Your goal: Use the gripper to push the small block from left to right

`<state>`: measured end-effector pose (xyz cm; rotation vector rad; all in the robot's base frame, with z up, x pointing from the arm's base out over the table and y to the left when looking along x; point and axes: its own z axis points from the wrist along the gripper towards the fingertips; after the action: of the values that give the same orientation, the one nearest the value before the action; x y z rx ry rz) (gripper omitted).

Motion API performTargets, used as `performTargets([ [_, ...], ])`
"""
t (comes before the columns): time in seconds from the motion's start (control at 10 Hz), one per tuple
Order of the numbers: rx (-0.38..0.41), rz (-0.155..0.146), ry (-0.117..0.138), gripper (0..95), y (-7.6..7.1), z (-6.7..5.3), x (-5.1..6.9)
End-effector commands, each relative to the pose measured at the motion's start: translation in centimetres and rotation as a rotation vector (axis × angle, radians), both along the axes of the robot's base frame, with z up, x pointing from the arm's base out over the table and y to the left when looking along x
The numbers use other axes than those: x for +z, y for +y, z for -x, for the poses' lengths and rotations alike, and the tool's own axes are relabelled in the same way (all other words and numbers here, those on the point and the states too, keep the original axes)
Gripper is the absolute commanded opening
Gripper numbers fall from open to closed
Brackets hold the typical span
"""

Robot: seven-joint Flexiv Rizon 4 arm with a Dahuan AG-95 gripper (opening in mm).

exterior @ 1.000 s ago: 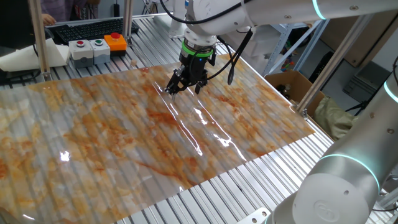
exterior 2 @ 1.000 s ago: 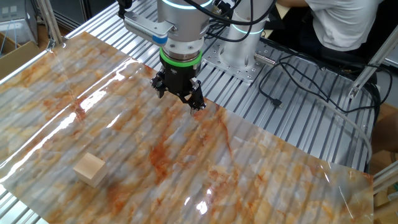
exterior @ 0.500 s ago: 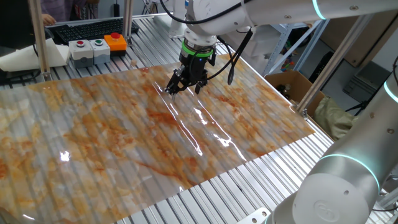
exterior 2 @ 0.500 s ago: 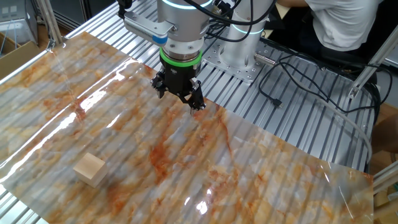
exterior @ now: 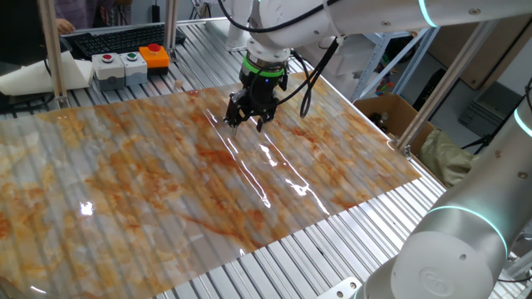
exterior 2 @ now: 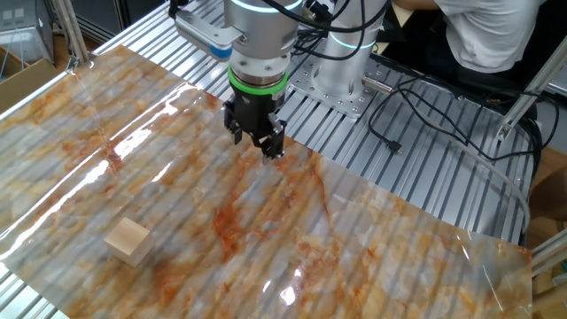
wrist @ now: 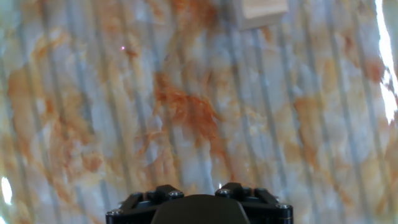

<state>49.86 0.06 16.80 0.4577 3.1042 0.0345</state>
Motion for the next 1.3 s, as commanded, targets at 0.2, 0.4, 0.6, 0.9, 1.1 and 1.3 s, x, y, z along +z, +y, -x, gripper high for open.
performTargets([
  [0.2,-0.140,-0.035,0.001,0.0,0.2,0.1,-0.4],
  [0.4,-0.088,-0.020,-0.001,0.0,0.2,-0.1,-0.6],
  [0.6,-0.062,-0.003,-0.001,0.0,0.0,-0.5,-0.5],
  [0.9,-0.012,-0.003,0.000,0.0,-1.3,-2.3,-0.4],
  [1.1,0.017,-0.003,-0.001,0.0,-2.0,-3.2,-0.5],
  [1.3,0.043,-0.003,-0.002,0.0,-3.0,-4.1,-0.7],
])
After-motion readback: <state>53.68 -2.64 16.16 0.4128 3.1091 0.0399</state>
